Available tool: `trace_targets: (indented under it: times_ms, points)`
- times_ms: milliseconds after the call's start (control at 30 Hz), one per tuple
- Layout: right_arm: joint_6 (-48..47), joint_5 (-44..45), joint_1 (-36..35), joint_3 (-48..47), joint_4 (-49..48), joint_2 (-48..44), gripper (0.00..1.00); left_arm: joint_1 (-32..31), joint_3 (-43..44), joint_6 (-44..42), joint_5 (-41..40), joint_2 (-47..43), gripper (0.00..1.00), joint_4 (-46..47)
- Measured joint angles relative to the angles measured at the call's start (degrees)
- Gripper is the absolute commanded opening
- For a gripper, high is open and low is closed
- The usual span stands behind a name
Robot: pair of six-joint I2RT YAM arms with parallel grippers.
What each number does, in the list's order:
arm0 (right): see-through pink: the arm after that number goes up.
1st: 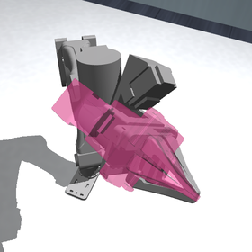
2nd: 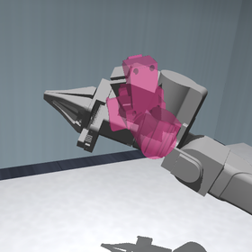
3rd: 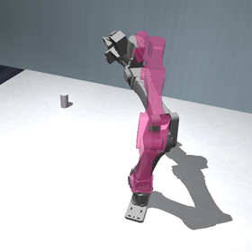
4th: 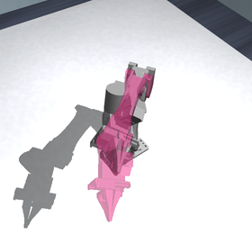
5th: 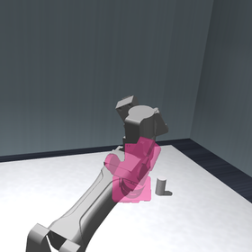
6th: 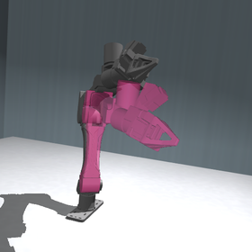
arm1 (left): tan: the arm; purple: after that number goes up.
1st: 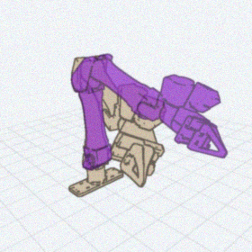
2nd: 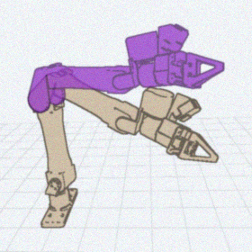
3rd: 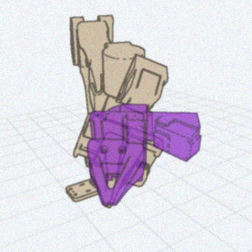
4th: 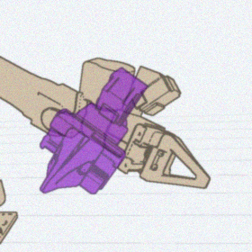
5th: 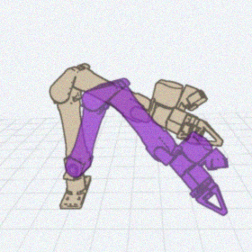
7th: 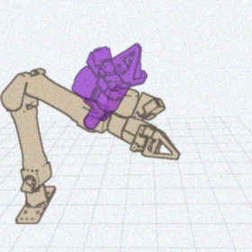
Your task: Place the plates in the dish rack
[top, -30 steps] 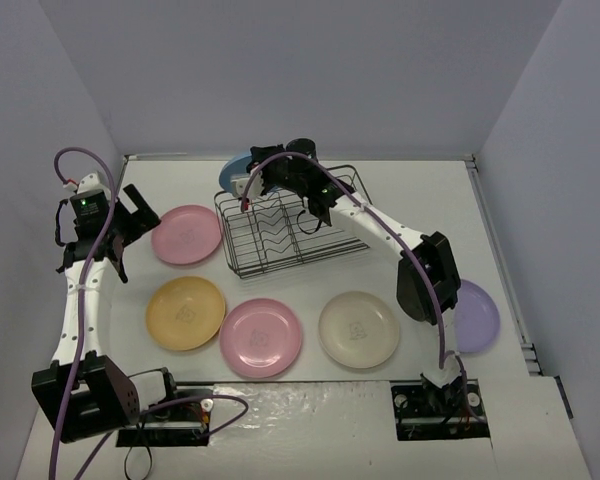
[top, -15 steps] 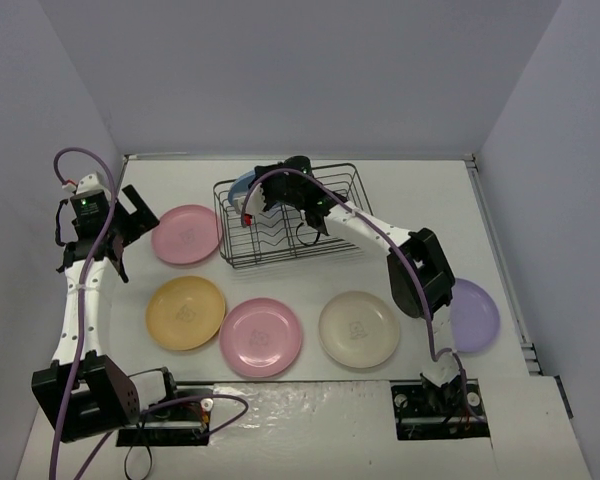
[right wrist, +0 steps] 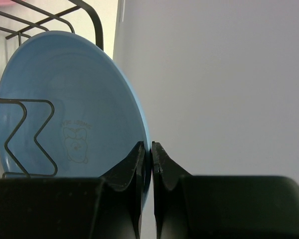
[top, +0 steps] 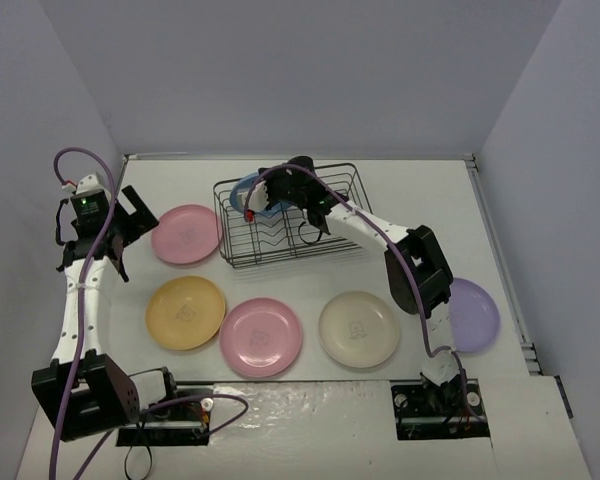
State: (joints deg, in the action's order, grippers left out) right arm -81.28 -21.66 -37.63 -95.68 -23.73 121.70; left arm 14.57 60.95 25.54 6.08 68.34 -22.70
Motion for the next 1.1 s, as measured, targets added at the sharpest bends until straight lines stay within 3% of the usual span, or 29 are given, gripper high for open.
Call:
trace_targets:
  times_ms: [100,200,533,567,867,1100]
  points:
    - [0.80,-0.41,0.11,-0.30,-2.06,1.04,0.13,0.00,1.10,0.02,-0.28,1.05,0.97,-0.63]
    - [2.35,-1.11,0.20,-1.27,-2.60,1.78,0.35,0.00,1.40,0.02,-0.35,1.56,0.97,-0.84]
    - [7.35,-1.63,0.20,-1.64,-3.66,2.07,0.87,0.00,2.19,0.07,-0.51,2.55,0.97,-1.86]
    - [8.14,-1.43,0.20,-1.64,-4.10,2.07,0.99,0.00,2.46,0.12,-0.64,2.94,0.97,-1.95]
    - [18.36,-0.47,0.20,-0.96,-7.47,0.26,1.00,0.96,6.67,0.54,-2.25,9.81,0.97,-3.74]
    - [32.91,5.13,0.18,6.17,-11.32,-12.90,1.00,5.28,8.70,1.55,-1.42,19.43,0.97,-4.35]
